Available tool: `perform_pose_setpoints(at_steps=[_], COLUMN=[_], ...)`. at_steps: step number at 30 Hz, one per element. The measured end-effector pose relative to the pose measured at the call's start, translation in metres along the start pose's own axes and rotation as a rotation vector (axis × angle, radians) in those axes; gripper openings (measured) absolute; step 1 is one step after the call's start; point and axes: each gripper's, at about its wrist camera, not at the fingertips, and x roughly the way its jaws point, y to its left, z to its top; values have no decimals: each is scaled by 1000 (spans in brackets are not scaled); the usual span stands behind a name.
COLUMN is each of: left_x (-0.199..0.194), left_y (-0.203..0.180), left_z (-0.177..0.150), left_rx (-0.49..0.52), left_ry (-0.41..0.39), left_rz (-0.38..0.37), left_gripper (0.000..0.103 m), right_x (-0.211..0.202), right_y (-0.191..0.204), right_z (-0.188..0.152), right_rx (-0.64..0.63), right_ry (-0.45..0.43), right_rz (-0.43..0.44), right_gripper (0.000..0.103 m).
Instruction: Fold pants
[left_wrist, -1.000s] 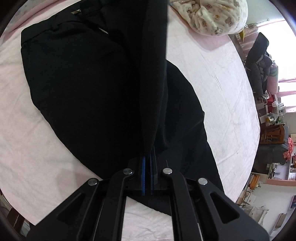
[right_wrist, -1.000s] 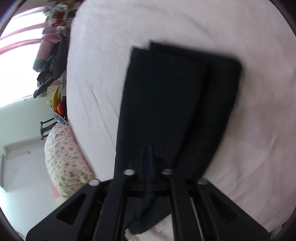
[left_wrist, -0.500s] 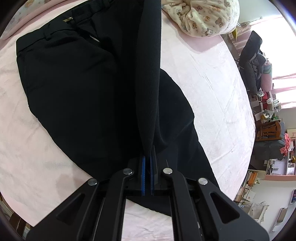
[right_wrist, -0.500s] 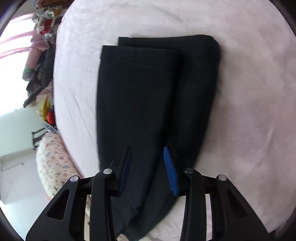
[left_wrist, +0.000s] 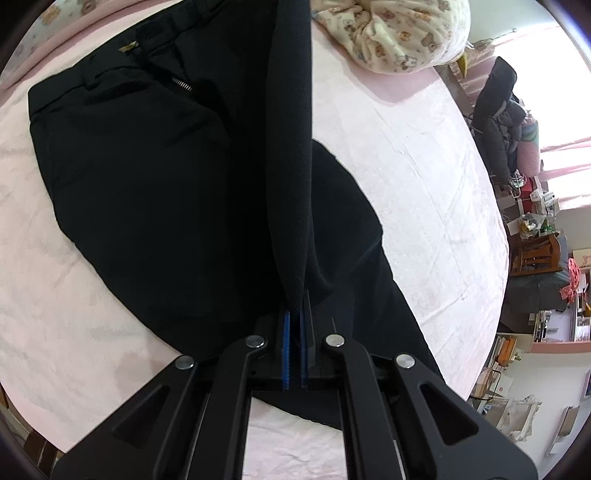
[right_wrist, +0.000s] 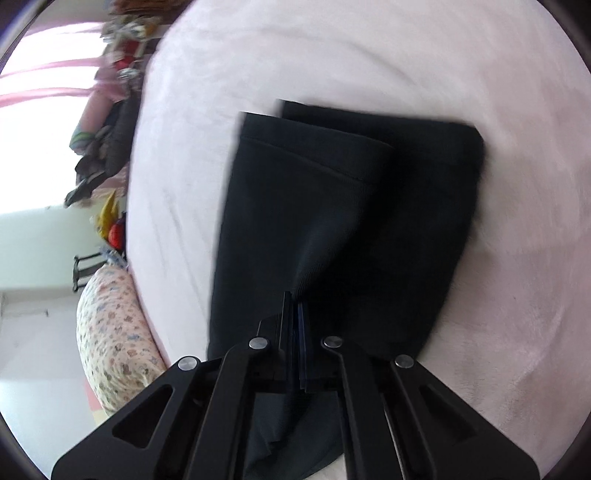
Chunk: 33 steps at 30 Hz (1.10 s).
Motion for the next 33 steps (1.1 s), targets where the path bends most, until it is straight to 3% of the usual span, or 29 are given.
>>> perform_pose_setpoints(at_steps=[9,12,17,19,20,23,25,28,31,33], left_x=[-32,-36,-2,14,17,6,-13,-37,-63,-78], left_y=[5,21,62,72,78,86,94,111,133,150], left_z=[-14,-33,-54,-58,-60,-64,-64,-56,-28,-4], left_rx=[-2,-30,-102,-116,-126,-110,-68,-11,6,-20], left_ry=[-64,-35,37,74,87,79,47,36,-6,-47], left_rz=[-30,0,99,130,135,133,135,122,91,69], left_gripper=[3,3,5,12,15,39,54,58,76,78], right_x=[-41,-48,-21,-18,-19,-38,-56,-81,-89,-84], right_y=[29,12,-27,-38,-40,-40,-39,-39,-36,-30], right_z=[5,0,-3,-4,-5,-10,-13,-23,-42,-64], right_rx=[-87,-70,-5,25,43,51,48,59,35,22], right_ry=[-73,-70,-28,-11,-7,-18,-48,-90,-91,-60], right_rz=[79,36,-83,-122,-123,-133,-158,-148,-127,-102], right_gripper=[2,2,2,3,9,22,25,25,25,25])
